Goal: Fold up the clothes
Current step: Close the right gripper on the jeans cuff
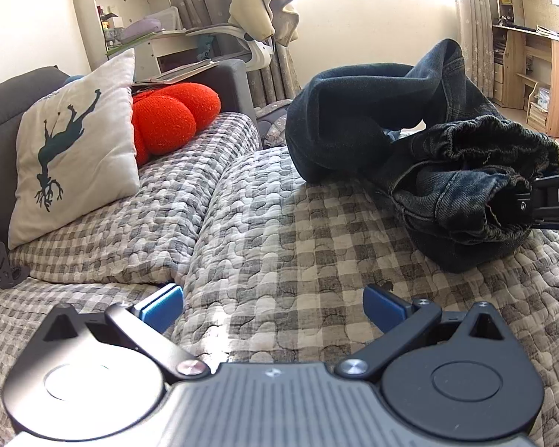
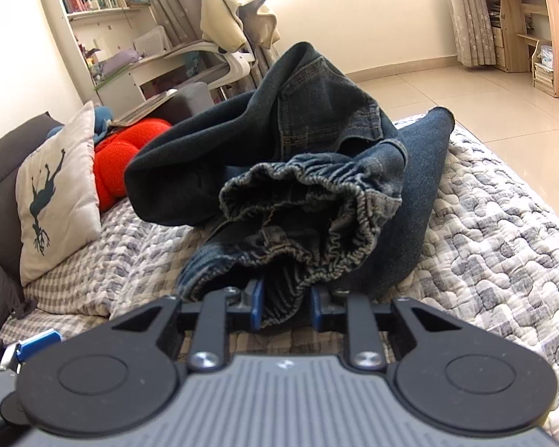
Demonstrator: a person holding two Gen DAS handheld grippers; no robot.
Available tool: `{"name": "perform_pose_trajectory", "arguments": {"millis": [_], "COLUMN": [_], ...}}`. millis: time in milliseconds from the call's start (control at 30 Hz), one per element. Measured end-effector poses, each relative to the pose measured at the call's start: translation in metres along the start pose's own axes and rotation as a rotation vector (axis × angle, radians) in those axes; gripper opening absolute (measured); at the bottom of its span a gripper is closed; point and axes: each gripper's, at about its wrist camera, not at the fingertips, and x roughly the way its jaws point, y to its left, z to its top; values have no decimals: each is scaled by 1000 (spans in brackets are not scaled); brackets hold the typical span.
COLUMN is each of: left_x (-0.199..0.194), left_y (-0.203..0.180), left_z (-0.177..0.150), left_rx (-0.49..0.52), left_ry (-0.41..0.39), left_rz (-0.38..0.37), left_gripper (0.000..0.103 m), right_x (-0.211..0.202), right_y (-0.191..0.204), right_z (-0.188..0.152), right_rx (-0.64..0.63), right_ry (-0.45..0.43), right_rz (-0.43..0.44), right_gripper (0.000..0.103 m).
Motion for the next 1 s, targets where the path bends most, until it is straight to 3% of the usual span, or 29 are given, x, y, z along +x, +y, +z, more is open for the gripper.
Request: {"name": "perform_pose_trajectory", "arguments": {"millis": [67, 300, 800, 900, 967, 1000], "left_x": [-3, -15, -31, -31, -30, -30], "left_y": [2, 24, 25, 20, 19, 17], "left_z": [-1, -5, -9, -8, -10, -9], "left_rx": [-16, -158, -159, -143, -134, -132], "left_ry": [13, 86, 67, 72, 68, 67], "left_rz": [-30, -246, -237, -261, -290, -311], "left_gripper": [102, 102, 102, 102, 102, 102], "right_x": [-4, -19, -49, -50, -50, -50], "right_y": [2, 8, 9, 7, 1, -2], "right_z": [0, -4, -19, -20, -18, -17], "right_rx": [-13, -57, -170, -170, -153, -143], "right_ry": [-14, -40, -24, -8, -8, -10], "right_rz": [11, 44, 40, 23, 7, -3], "right_gripper": [21, 17, 6, 17, 36, 39]}}
